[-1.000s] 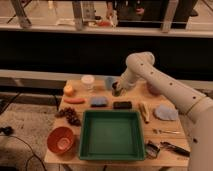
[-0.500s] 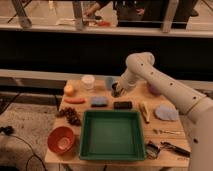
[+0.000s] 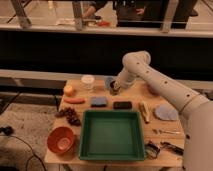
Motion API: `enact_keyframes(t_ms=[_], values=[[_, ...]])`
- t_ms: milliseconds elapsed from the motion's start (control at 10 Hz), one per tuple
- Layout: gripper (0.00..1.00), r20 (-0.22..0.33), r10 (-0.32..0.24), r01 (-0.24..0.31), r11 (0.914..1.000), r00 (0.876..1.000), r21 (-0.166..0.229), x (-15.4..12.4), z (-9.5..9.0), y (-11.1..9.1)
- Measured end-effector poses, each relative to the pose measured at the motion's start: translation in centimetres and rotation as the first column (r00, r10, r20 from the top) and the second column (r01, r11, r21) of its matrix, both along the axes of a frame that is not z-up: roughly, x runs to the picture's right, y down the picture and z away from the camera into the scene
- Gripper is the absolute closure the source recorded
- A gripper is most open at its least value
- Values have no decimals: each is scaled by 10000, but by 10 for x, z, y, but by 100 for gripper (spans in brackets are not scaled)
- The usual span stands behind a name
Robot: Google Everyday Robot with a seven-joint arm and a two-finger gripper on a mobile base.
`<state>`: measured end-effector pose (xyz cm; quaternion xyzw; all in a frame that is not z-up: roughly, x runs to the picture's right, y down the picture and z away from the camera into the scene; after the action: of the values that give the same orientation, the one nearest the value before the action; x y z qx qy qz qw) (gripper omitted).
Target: Stack cups into tray
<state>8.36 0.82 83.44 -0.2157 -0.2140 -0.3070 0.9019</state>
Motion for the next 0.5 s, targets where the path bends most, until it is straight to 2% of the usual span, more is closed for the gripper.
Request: enact_keyframes(t_ms=[500], values=[[100,169,-241,235,9992,9996,337,-17,17,-13]])
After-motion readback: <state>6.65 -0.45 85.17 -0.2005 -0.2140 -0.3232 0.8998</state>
